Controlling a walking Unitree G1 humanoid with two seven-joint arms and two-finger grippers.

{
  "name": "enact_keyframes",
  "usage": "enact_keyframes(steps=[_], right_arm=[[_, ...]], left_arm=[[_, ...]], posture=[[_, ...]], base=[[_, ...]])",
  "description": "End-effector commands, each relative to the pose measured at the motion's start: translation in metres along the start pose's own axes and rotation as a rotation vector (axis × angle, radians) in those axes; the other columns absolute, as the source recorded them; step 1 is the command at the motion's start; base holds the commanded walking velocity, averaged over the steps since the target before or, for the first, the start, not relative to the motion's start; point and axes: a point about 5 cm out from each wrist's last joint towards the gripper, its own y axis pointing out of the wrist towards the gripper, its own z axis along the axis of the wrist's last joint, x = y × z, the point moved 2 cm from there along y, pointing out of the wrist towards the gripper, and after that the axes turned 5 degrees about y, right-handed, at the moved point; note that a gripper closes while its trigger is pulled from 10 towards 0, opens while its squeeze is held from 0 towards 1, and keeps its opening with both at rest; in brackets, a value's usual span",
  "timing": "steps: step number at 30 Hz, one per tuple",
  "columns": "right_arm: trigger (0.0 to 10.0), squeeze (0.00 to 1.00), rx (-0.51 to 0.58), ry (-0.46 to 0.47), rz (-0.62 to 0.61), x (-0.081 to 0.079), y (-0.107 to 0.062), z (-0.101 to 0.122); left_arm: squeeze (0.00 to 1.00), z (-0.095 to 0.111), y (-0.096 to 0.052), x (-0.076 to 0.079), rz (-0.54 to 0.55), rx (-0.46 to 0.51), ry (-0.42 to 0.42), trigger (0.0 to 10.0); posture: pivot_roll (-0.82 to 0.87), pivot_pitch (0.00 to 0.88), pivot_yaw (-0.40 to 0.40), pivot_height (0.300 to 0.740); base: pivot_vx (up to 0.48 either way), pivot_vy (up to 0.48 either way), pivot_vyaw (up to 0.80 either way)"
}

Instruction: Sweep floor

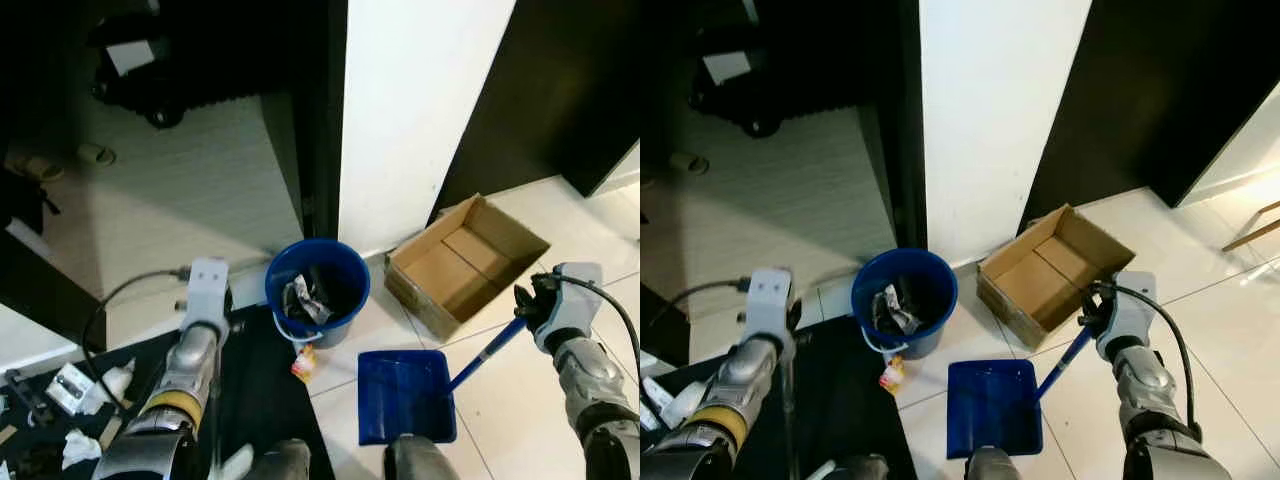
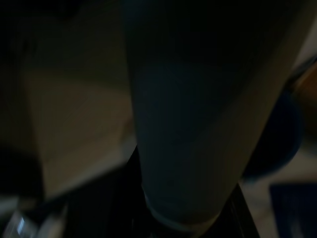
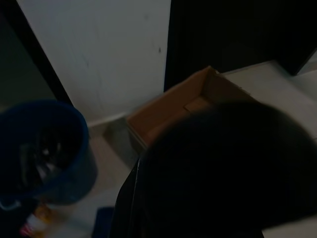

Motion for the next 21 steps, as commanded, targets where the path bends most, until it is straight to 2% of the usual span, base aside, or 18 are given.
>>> enact_keyframes(steps=[1, 4, 8, 10, 13, 15, 20, 21], right_arm=[[0.0, 0.0, 0.003, 0.024, 0.008, -0.006, 0.001, -0.002], [0.0, 0.0, 0.024, 0.024, 0.024, -0.019, 0.004, -0.002], [0.0, 0.0, 0.035, 0.019, 0.022, -0.023, 0.006, 0.0], [0.0, 0.0, 0.032, 0.018, 0.022, -0.029, 0.008, -0.001], [0.0, 0.0, 0.02, 0.019, 0.022, -0.035, 0.01, -0.003], [0.0, 0.0, 0.02, 0.02, 0.022, -0.036, 0.01, -0.003], [0.0, 0.0, 0.004, 0.019, 0.009, -0.043, 0.011, -0.007], [0.0, 0.0, 0.004, 0.019, 0.009, -0.043, 0.011, -0.007]], left_arm=[[0.0, 0.03, 0.007, 0.004, -0.015, 0.138, 0.006, 10.0], [0.0, 0.059, 0.015, 0.005, -0.03, 0.231, 0.037, 10.0], [0.0, 0.07, 0.018, 0.009, -0.044, 0.261, 0.035, 10.0], [0.0, 0.076, 0.021, 0.018, -0.087, 0.27, 0.064, 10.0], [0.0, 0.073, 0.021, 0.031, -0.146, 0.246, 0.129, 10.0], [0.0, 0.071, 0.021, 0.033, -0.152, 0.242, 0.139, 10.0], [0.0, 0.047, 0.02, 0.042, -0.143, 0.122, 0.172, 10.0], [0.0, 0.047, 0.02, 0.042, -0.143, 0.122, 0.172, 10.0]], posture=[[0.07, 0.085, -0.016, 0.74], [0.07, 0.096, -0.008, 0.74], [0.07, 0.1, -0.004, 0.74], [0.06, 0.103, 0.002, 0.74], [0.06, 0.102, 0.005, 0.74], [0.06, 0.102, 0.005, 0.74], [0.06, 0.1, 0.002, 0.74], [0.06, 0.1, 0.002, 0.74]], base=[[0.0, 0.0, 0.0], [0.0, 0.0, 0.0], [0.0, 0.0, 0.0], [0.0, 0.0, 0.0], [0.0, 0.0, 0.0], [0.0, 0.0, 0.0], [0.0, 0.0, 0.0], [0.0, 0.0, 0.0]])
